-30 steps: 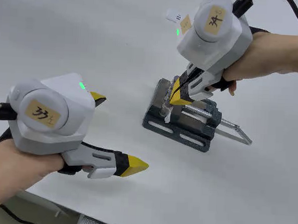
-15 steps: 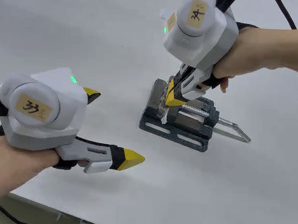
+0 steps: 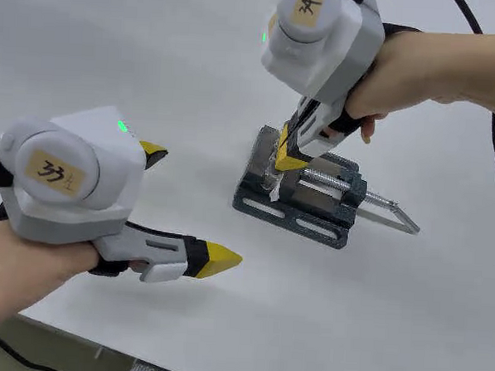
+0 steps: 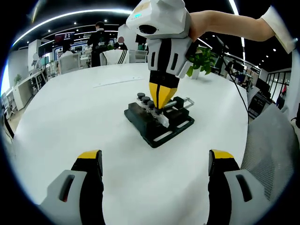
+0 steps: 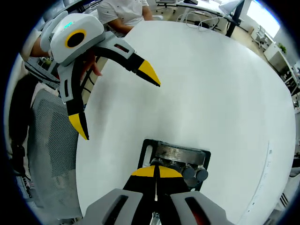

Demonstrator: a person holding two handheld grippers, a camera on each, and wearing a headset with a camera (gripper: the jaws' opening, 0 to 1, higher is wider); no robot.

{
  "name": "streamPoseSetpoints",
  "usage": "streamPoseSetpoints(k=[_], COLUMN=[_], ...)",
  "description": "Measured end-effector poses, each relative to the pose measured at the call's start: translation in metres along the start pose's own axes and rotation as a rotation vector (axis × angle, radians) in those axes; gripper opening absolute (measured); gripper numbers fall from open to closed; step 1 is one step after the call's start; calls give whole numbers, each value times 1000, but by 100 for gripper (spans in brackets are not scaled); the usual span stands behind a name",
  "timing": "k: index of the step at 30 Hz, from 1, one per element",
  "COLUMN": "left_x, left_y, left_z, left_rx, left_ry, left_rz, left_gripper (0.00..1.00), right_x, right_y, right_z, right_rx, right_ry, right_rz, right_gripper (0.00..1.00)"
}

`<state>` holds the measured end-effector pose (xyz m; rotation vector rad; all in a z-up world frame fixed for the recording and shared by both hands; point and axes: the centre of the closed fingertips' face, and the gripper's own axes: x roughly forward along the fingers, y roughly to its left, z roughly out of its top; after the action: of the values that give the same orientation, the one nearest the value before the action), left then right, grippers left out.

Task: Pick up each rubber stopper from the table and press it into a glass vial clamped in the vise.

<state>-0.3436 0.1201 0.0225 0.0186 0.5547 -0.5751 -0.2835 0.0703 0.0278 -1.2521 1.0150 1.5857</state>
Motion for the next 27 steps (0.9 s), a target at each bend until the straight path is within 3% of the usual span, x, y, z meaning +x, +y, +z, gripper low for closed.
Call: streamPoseSetpoints(k=[7, 15, 19, 23, 27], left_x=[1, 1, 2, 2, 1], left_y=[0, -1, -3, -4, -4], left_z=[-1, 1, 2, 8, 14], left_rx=[-8, -10, -2, 2, 12], left_ry=[-6, -9, -8, -18, -20], left_rz=[-1, 0, -5, -3, -3], left_gripper=[93, 93, 92, 92, 92], right_x=[0, 2, 2, 2, 0], right_y=[5, 1, 2, 3, 4], right_z=[0, 0, -1, -2, -5], right_rx=[34, 22, 49, -21, 12], right_ry=[33, 80, 57, 17, -32], right_rz=[9, 25, 32, -2, -24], right_gripper=[0, 0, 0, 0, 0])
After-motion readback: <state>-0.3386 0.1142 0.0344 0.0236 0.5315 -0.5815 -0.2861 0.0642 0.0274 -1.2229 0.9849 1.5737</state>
